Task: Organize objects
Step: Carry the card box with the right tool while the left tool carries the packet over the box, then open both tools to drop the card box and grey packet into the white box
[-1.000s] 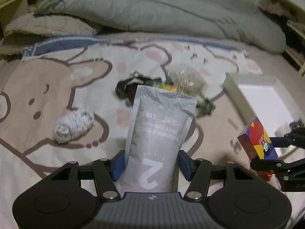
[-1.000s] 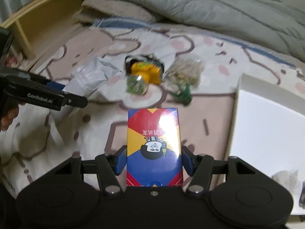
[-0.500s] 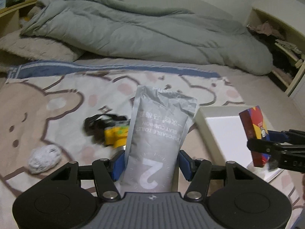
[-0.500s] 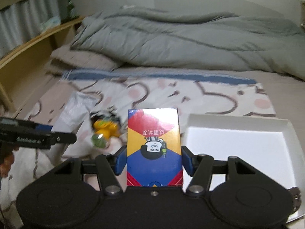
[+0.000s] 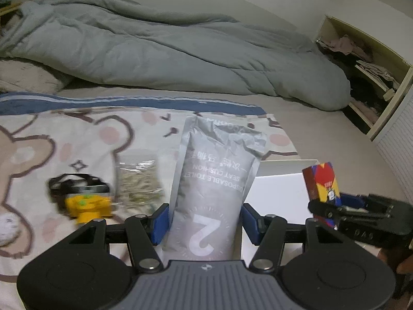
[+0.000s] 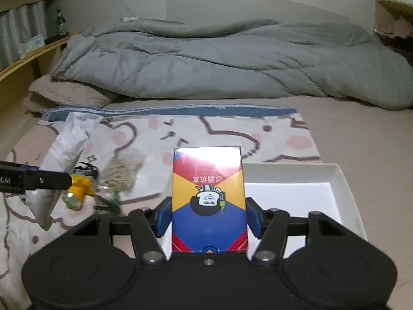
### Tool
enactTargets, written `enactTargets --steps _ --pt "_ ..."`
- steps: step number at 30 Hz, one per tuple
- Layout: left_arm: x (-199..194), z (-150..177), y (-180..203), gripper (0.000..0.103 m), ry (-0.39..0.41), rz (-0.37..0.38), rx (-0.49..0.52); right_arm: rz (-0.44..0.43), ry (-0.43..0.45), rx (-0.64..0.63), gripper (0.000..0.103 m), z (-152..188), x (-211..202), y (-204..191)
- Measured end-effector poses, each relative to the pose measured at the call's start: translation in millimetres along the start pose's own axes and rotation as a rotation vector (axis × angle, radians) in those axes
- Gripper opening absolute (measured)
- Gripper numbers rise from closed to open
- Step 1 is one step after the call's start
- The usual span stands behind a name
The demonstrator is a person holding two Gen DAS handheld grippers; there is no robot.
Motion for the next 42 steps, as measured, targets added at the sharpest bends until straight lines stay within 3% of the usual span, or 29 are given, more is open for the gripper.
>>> enactTargets --steps 8,13,21,23,32,35,42 --pt "60 -11 60 0.06 -0.037 0.106 -0.027 0.125 -0.025 0.094 0.06 -1 23 68" --pt "91 -8 83 0.06 -0.073 0.131 -0.048 0.154 -0.094 0.098 0.06 8 43 87" --pt "132 8 96 0.06 -0.144 0.148 -0.124 0.114 -0.184 0.092 0.06 22 62 92" --pt "139 10 96 0.06 -0.155 0.14 -0.144 0.124 -0.201 0.077 0.066 26 65 92" --pt "160 22 92 0.065 -0.177 0.116 -0.317 0.151 -0.145 0.168 0.069 15 54 108" --pt "160 21 98 0.07 -0.186 0.138 -0.308 0.145 -0.131 0.2 0.068 12 51 112" --pt "145 15 96 0.07 -0.179 0.099 -0.212 0.13 -0.134 0.201 0.063 11 51 112"
Point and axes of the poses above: each gripper's, at about its wrist camera, not at the fingertips, and x roughly the way its jaws point, y to its right, z to its underside, the point moved 3 cm from there along x, roughly the way its jaws point, and after that the axes turned 13 degrees about x, right-handed, at the moved point
